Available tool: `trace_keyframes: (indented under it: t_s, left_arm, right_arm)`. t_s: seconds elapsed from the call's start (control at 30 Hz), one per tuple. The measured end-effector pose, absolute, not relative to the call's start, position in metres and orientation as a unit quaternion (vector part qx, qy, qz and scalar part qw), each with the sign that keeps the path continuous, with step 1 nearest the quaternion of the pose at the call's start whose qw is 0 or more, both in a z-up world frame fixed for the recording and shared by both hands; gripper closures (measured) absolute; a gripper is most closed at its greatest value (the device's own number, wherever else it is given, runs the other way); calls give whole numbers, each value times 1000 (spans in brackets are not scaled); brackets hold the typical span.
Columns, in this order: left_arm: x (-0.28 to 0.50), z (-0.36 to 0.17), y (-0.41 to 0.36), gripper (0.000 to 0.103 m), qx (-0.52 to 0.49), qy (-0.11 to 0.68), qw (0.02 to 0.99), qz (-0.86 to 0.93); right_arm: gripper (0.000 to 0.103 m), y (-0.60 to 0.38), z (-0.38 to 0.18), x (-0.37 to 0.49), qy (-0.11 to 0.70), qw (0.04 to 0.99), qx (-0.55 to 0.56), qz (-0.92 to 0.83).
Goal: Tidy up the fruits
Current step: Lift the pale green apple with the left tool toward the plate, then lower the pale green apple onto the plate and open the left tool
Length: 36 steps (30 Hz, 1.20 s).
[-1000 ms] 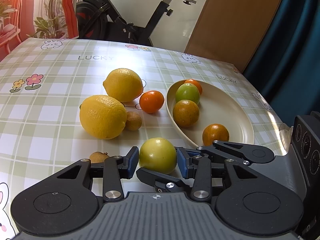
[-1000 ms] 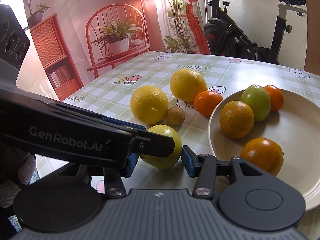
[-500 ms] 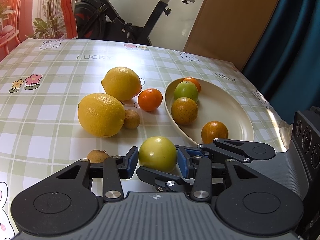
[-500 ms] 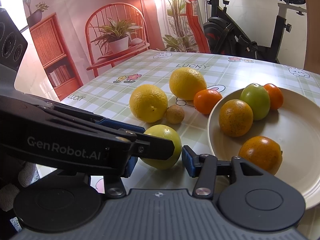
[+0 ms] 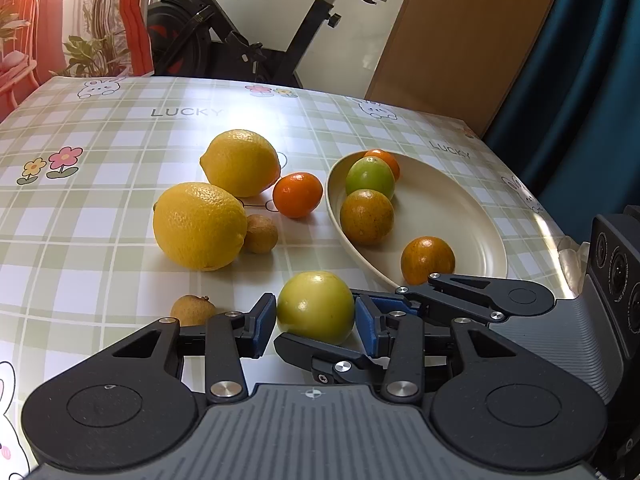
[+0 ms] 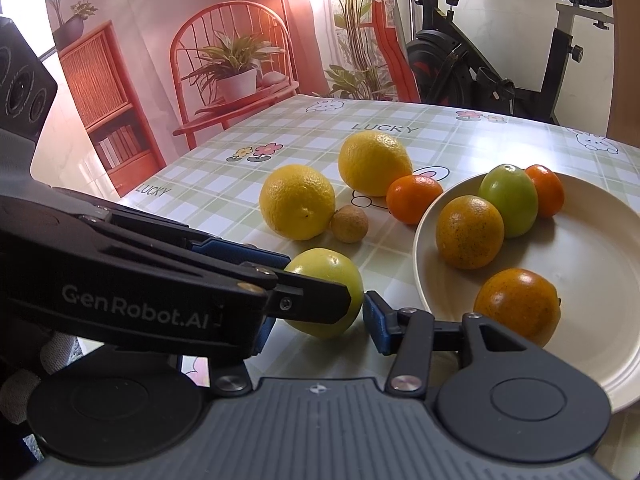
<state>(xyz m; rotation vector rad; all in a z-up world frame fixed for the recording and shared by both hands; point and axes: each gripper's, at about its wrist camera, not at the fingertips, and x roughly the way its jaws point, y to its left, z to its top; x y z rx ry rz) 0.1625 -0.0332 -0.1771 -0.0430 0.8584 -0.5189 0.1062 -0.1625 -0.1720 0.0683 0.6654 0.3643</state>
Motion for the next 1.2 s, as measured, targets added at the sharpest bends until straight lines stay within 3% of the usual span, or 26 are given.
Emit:
trace_keyframes:
  t_s: [1.2]
  left_arm:
    - [169, -147, -104, 56, 59, 356, 883, -301]
  right_arm:
    - [54, -218, -150, 87, 244, 961, 103, 74]
